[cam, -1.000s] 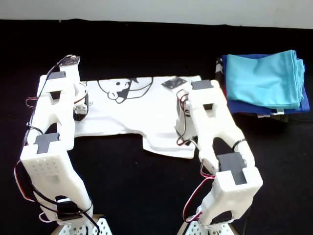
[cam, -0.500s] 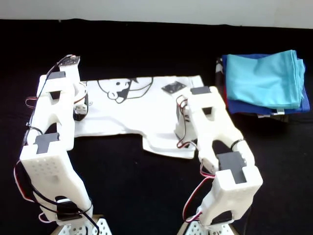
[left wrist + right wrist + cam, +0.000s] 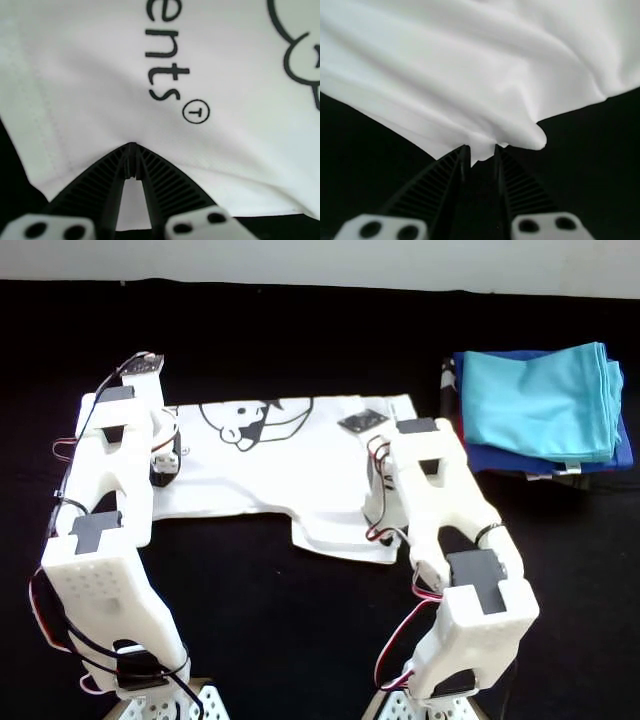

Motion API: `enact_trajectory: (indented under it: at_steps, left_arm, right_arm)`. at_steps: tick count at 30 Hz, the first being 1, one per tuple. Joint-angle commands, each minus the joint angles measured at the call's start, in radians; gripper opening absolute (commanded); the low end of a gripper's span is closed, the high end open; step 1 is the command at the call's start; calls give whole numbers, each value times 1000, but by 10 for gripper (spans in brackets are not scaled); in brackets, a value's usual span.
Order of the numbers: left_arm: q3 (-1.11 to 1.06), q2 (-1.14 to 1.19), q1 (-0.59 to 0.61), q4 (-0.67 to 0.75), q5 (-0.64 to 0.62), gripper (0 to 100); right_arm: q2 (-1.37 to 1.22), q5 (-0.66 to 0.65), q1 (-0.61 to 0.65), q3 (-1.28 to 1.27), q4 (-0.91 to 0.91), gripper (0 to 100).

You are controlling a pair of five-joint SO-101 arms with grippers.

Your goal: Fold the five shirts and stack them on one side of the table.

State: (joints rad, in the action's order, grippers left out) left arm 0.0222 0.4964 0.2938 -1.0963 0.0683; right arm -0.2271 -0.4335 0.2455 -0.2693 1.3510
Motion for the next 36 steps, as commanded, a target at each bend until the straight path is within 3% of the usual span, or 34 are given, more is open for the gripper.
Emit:
enact_trajectory:
  at_steps: [1, 20, 26, 36]
  left_arm:
    - [1, 4, -7, 20, -2, 8]
    - [1, 4, -7, 20, -2, 8]
    - [1, 4, -7, 20, -2, 8]
    - [1, 4, -7, 20, -2, 8]
  right_arm:
    - [15, -8, -19, 10, 28, 88]
    - [-58, -9, -15, 10, -59, 142]
    - [65, -9, -18, 4, -51, 3]
    - [160, -9, -18, 1, 30, 6]
